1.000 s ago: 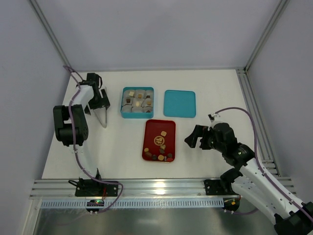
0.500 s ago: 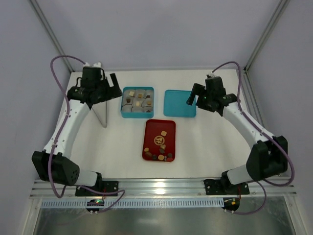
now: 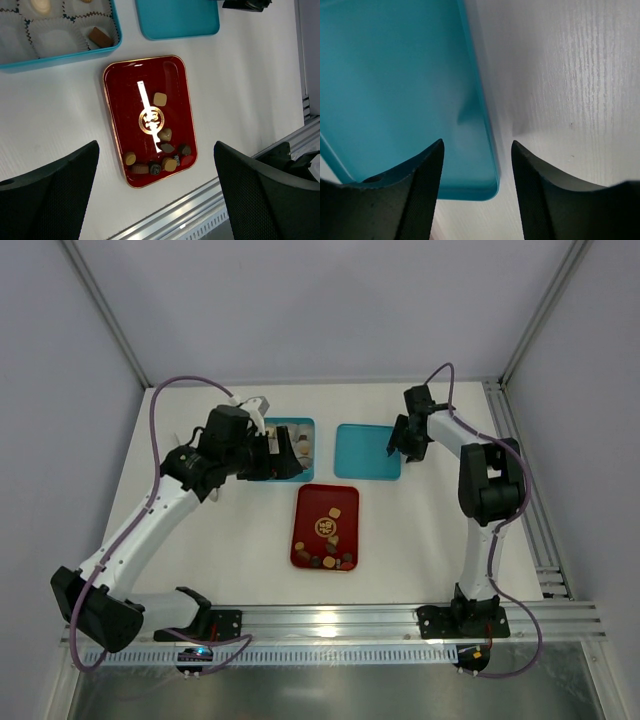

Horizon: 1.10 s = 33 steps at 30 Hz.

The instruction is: Pack the chocolate

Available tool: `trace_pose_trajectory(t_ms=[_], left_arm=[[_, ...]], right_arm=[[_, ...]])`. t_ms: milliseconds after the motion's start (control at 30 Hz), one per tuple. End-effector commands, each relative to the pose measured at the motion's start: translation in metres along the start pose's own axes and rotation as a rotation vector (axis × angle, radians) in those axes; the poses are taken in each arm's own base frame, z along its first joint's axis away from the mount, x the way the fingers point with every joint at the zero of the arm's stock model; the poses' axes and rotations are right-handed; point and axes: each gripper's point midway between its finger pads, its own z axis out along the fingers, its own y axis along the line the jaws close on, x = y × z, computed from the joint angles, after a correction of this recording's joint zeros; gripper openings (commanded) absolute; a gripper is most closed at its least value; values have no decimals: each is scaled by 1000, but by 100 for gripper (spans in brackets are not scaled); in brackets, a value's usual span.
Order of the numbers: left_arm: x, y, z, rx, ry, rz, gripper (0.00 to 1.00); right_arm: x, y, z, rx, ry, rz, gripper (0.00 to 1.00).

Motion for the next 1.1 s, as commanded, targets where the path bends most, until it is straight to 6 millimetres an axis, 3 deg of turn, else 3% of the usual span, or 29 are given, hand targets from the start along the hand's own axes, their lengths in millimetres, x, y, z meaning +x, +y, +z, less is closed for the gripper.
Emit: trace_pose_trajectory(t_ms=[0, 400, 567, 767, 1067], left_arm=[[-5, -17, -4, 81, -20, 17, 93], [-18, -31, 23, 108, 25, 24, 93], [-28, -40, 57, 130, 38, 11, 93], [-49, -52, 100, 154, -7, -11, 93], [-70, -59, 168, 169, -24, 0, 93]], right_arm=[[-19, 9, -8, -14, -38, 11, 56], [-19, 4, 18, 30, -8, -7, 36], [-14, -4, 25, 56, -11, -28, 26], [-11, -6, 22, 50, -16, -45, 4], [-20, -13, 3, 14, -48, -57, 4]])
